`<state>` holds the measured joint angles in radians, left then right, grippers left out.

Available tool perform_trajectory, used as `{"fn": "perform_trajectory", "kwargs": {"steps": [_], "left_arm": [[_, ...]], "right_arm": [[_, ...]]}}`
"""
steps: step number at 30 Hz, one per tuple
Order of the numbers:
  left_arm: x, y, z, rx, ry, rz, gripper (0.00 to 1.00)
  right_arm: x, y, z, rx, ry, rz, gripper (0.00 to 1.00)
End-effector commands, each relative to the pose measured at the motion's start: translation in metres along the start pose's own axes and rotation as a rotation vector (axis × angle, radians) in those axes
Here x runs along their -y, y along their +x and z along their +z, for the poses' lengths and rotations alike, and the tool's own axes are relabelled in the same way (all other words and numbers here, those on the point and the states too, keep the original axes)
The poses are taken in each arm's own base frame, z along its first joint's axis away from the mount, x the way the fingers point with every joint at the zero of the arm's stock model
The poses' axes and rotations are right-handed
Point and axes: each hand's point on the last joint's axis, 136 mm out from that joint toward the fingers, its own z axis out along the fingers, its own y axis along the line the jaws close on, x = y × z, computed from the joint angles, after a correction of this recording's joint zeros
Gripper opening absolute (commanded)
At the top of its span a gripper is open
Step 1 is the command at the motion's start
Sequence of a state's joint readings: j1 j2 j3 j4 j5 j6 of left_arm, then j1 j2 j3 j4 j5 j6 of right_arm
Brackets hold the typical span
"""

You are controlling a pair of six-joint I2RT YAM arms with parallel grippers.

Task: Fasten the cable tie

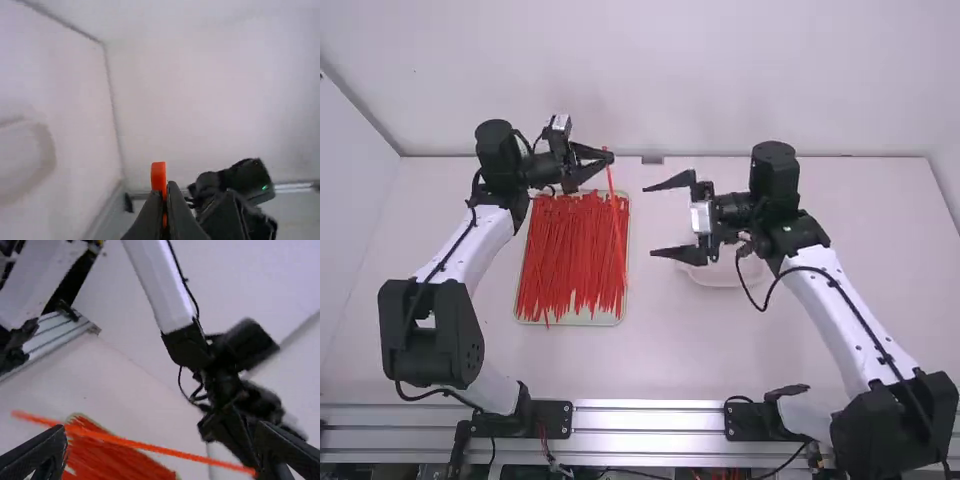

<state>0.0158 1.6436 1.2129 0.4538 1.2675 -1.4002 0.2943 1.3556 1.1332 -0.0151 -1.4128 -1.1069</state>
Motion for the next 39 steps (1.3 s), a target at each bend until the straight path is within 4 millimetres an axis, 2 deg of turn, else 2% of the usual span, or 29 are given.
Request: {"fn": "perform_trajectory", "kwargs": {"steps": [1, 5, 10, 20, 28, 30, 33, 36, 39], "left_arm": [[0.012, 0.006, -0.001, -0.045, 0.011, -0.161, 0.02], [0.012, 0.012, -0.002, -0.076, 0.011, -0.214, 0.02], [0.013, 0.013, 0.000, -0.079, 0.009, -0.261, 0.02], [0.013, 0.014, 0.002, -0.083, 0.008, -0.287, 0.02], [0.005, 0.008, 0.005, -0.039, -0.009, -0.341, 0.02], [0.005, 0.009, 0.005, -0.043, -0.009, -0.327, 0.02], [0.005, 0.011, 0.006, -0.054, -0.010, -0.301, 0.02], [0.002, 0.018, 0.013, -0.073, -0.018, -0.295, 0.02], [0.000, 0.022, 0.017, -0.086, -0.023, -0.291, 0.02]], "right_arm": [[0.001, -0.022, 0.001, 0.080, -0.028, -0.277, 0.99], [-0.003, -0.029, 0.002, 0.122, -0.035, -0.429, 0.99], [-0.009, -0.035, 0.012, 0.159, -0.047, -0.562, 0.99], [-0.023, -0.051, 0.036, 0.244, -0.086, -0.637, 0.99], [-0.024, -0.051, 0.039, 0.245, -0.080, -0.719, 1.00], [-0.023, -0.050, 0.040, 0.234, -0.078, -0.720, 0.94], [-0.024, -0.049, 0.040, 0.233, -0.079, -0.717, 0.72], [-0.024, -0.049, 0.040, 0.232, -0.079, -0.712, 0.66], [-0.024, -0.049, 0.040, 0.232, -0.080, -0.709, 0.64]]}}
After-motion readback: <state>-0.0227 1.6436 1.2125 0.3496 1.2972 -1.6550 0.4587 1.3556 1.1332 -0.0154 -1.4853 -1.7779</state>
